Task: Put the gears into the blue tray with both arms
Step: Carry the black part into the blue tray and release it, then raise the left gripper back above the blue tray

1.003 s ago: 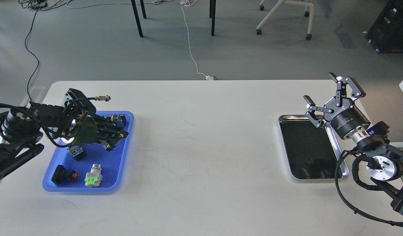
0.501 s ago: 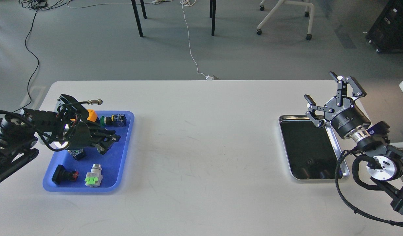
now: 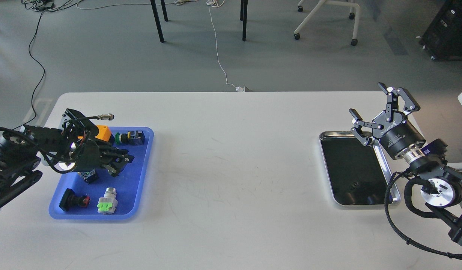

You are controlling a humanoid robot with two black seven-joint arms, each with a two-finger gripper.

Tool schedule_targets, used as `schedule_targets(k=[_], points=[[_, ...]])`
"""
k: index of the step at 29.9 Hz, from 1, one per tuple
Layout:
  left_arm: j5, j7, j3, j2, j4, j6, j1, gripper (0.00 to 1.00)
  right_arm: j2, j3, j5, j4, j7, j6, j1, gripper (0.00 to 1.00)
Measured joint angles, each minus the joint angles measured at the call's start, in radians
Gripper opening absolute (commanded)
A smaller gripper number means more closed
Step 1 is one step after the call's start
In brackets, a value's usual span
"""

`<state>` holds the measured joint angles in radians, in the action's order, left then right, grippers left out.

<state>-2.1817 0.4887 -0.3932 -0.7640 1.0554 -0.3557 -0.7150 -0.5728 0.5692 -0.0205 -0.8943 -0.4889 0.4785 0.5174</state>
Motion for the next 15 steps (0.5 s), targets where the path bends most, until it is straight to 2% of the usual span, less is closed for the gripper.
schedule_targets(k=[4, 10, 15], points=[[0.000, 0.000, -0.005, 0.000, 0.002, 0.001, 0.000, 0.66, -0.001, 0.000, 0.000, -0.001, 0.000, 0.000, 0.000, 0.96], [0.000, 0.000, -0.012, -0.005, 0.020, 0.001, 0.000, 0.68, -0.004, 0.000, -0.001, -0.003, 0.000, 0.001, -0.002, 0.96], [0.000, 0.000, -0.073, -0.006, 0.094, 0.001, -0.005, 0.82, -0.004, 0.000, -0.001, -0.003, 0.000, 0.002, -0.002, 0.96]])
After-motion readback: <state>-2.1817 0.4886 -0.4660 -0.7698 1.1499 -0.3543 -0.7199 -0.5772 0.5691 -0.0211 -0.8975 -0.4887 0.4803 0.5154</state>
